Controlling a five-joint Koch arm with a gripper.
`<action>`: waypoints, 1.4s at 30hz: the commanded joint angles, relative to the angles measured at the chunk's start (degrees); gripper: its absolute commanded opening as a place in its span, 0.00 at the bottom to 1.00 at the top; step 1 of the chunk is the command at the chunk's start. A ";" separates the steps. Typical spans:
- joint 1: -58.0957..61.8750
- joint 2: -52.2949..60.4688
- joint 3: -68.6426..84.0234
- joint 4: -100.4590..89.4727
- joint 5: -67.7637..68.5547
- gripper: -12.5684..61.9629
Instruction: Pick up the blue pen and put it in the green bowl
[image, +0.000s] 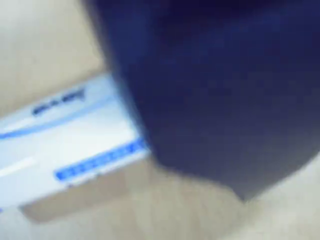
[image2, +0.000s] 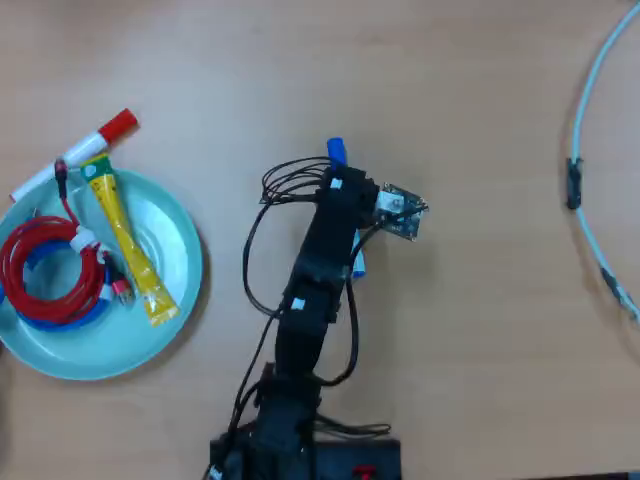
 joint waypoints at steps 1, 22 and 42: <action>0.09 0.00 -2.11 -1.23 1.05 0.36; -0.79 1.05 0.79 8.96 -3.87 0.07; -15.03 31.29 -11.07 11.60 -58.54 0.07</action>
